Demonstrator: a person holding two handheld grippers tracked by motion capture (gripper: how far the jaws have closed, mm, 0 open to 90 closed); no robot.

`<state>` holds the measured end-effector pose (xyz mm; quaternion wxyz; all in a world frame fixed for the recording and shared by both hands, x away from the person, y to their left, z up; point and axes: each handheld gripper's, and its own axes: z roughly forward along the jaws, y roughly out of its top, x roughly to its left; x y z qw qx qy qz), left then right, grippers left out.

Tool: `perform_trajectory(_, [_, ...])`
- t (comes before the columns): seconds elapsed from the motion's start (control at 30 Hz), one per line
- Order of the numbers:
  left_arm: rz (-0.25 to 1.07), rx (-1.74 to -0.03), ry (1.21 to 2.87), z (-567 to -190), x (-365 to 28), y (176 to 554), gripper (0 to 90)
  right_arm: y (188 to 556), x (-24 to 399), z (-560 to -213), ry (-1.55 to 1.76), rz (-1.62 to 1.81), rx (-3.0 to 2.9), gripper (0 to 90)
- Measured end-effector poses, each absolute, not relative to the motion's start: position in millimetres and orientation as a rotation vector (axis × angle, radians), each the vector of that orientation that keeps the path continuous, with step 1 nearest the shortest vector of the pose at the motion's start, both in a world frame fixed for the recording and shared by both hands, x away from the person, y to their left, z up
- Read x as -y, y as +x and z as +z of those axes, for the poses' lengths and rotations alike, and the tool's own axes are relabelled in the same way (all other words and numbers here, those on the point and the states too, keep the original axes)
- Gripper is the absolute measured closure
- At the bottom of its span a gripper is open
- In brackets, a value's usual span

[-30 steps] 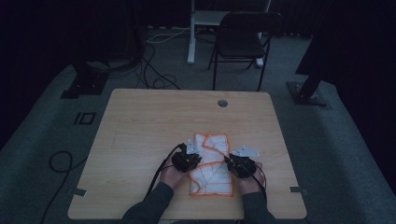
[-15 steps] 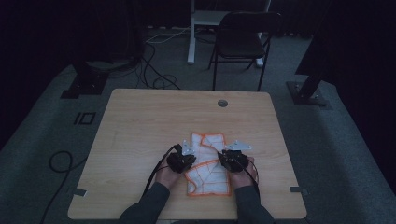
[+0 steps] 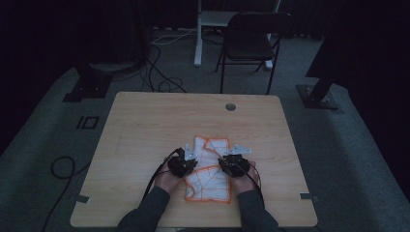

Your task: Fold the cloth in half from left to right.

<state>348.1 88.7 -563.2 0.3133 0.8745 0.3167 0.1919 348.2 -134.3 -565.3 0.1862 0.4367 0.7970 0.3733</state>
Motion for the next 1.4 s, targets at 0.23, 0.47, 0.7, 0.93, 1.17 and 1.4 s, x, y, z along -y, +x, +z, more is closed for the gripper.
perform_trajectory(0.23, [0.404,-0.835,2.275,-550,-88,335,74.6,356,132,-564,1.222,1.045,-2.242,75.1])
perform_trajectory(0.47, [0.357,-0.822,2.271,-549,-88,329,72.8,361,132,-559,1.194,1.034,-2.246,87.6])
perform_trajectory(0.7, [0.335,-0.821,2.252,-547,-87,330,71.8,361,141,-551,1.215,1.083,-2.212,88.0])
perform_trajectory(0.93, [0.309,-0.802,2.245,-545,-81,327,71.4,370,149,-543,1.243,1.075,-2.193,87.9])
perform_trajectory(1.17, [0.298,-0.788,2.261,-548,-78,325,71.3,383,156,-558,1.332,1.008,-2.185,78.4])
perform_trajectory(1.4, [0.324,-0.807,2.247,-546,-83,326,71.1,382,167,-555,1.363,0.996,-2.149,76.0])
